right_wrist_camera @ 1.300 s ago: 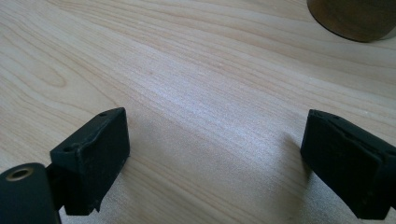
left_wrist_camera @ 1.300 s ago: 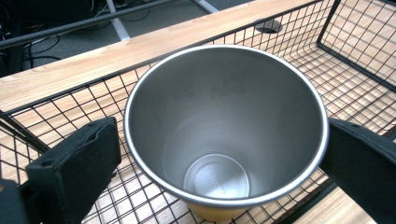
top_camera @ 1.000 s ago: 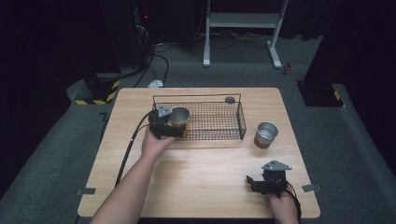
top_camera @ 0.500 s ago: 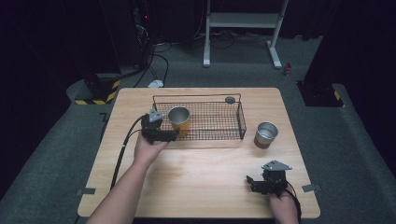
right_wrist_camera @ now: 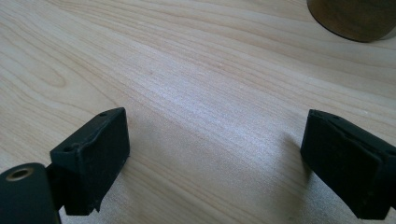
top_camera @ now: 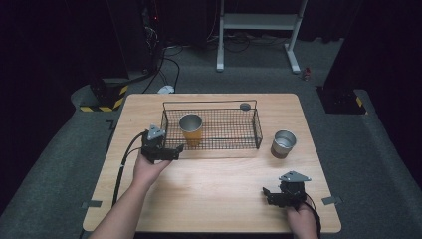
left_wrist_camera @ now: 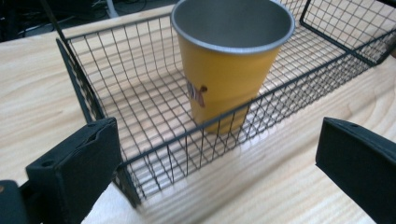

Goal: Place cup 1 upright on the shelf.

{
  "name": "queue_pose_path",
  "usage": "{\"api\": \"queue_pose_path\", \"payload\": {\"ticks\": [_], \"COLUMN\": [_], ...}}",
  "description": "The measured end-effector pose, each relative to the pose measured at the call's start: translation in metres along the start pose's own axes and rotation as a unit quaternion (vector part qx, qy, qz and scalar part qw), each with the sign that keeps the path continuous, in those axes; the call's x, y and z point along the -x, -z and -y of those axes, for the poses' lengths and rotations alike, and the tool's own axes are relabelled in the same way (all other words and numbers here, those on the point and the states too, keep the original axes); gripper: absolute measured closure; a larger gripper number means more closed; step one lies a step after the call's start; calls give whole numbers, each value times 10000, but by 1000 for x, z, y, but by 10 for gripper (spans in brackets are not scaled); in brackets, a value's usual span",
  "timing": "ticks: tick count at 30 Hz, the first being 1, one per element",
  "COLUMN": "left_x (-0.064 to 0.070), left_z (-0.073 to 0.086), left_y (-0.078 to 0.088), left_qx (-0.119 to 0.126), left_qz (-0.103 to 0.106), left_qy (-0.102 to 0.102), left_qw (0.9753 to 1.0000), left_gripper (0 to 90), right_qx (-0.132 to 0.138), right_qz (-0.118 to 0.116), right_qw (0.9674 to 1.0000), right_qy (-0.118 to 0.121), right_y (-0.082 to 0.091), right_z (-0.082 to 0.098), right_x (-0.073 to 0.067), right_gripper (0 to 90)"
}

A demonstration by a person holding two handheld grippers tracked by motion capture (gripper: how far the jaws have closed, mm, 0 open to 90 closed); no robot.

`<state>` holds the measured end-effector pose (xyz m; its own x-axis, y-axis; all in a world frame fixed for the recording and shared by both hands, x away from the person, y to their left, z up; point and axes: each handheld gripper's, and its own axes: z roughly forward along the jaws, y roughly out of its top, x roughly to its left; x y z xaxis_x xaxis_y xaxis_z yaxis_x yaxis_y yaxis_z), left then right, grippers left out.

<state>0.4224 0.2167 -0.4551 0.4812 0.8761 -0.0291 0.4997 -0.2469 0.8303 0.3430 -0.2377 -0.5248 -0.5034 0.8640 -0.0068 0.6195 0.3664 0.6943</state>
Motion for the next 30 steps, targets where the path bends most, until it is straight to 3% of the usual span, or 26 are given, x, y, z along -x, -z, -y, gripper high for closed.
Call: {"api": "queue_pose_path", "payload": {"ticks": [17, 26, 30], "left_x": [-7, -12, -14], "left_z": [48, 86, 101], "left_y": [26, 41, 47], "left_qx": [-272, -493, -622], "left_qz": [35, 86, 221], "left_qy": [20, 181, 398], "left_qw": [9996, 9986, 9970], "left_gripper": [7, 7, 9], "right_qx": [0, 0, 0], "right_qz": [0, 0, -1], "right_qw": [10000, 10000, 10000], "right_qy": [-1, -2, -3], "right_y": [0, 0, 0], "right_z": [0, 0, 0], "right_x": [0, 0, 0], "right_gripper": [80, 80, 80]}}
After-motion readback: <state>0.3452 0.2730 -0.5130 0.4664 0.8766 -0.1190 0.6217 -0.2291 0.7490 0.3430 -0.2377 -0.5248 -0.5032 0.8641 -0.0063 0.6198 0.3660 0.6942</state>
